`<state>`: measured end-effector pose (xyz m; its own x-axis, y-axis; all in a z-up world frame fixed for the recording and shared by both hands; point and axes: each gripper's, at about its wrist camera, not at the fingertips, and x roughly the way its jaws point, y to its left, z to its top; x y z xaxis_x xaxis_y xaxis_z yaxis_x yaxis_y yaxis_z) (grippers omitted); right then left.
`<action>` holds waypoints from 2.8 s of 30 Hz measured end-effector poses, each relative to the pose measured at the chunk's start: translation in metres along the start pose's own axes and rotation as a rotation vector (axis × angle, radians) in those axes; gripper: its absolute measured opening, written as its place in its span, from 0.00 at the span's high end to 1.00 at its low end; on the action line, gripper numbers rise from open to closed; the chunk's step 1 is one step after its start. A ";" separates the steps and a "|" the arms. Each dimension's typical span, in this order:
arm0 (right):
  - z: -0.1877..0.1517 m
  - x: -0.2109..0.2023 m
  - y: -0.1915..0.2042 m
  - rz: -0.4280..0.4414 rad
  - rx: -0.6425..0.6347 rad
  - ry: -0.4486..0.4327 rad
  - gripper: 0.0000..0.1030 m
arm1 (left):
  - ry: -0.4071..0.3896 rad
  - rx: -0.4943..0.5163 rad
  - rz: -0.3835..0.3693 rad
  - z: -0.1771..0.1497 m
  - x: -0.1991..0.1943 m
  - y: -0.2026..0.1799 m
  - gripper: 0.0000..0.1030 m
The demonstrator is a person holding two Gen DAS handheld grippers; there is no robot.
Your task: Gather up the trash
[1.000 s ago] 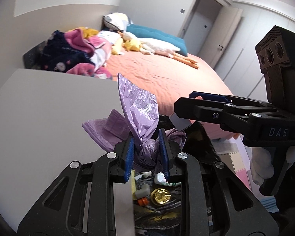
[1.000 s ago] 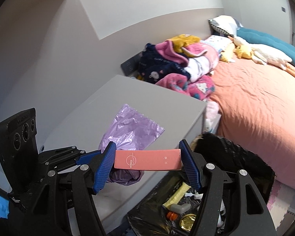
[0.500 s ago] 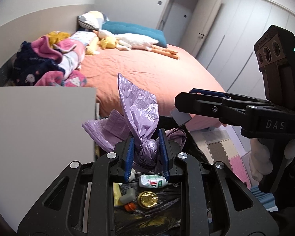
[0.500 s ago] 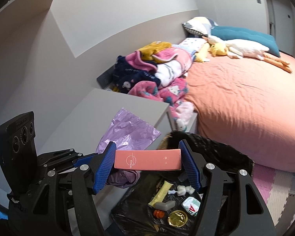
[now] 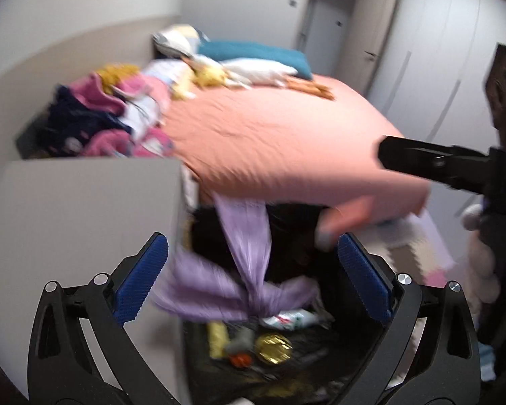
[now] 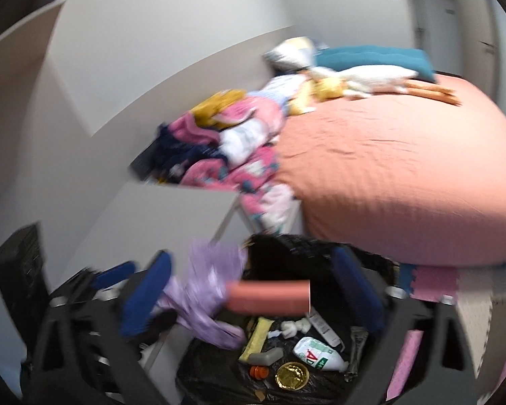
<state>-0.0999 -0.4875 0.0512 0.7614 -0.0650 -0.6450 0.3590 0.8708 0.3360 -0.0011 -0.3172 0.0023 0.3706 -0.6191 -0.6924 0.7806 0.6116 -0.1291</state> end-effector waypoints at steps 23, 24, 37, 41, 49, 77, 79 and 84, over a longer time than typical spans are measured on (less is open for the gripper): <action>-0.002 -0.005 0.008 -0.003 -0.055 -0.008 0.03 | 0.023 -0.042 0.035 0.002 -0.007 0.007 0.05; -0.002 -0.005 0.009 -0.003 -0.056 -0.008 0.03 | 0.023 -0.040 0.031 0.002 -0.007 0.007 0.05; -0.004 -0.008 0.008 -0.009 -0.061 -0.011 0.03 | 0.012 -0.008 0.019 0.003 -0.008 -0.001 0.05; -0.004 -0.007 0.009 -0.010 -0.062 -0.013 0.03 | 0.011 -0.015 0.029 0.004 -0.008 0.001 0.05; -0.003 -0.006 0.009 -0.012 -0.062 -0.013 0.03 | 0.008 -0.017 0.035 0.004 -0.007 0.002 0.05; 0.001 -0.004 0.007 -0.007 -0.067 -0.005 0.03 | 0.001 -0.035 0.039 0.011 -0.002 0.007 0.05; 0.003 -0.002 0.006 -0.007 -0.068 -0.004 0.03 | 0.007 -0.058 0.034 0.011 -0.001 0.010 0.05; 0.002 -0.002 0.006 -0.008 -0.065 -0.005 0.03 | -0.002 -0.067 0.032 0.010 -0.003 0.010 0.05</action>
<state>-0.0983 -0.4832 0.0564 0.7615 -0.0746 -0.6439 0.3293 0.9001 0.2852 0.0111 -0.3143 0.0103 0.3958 -0.5995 -0.6957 0.7331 0.6625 -0.1538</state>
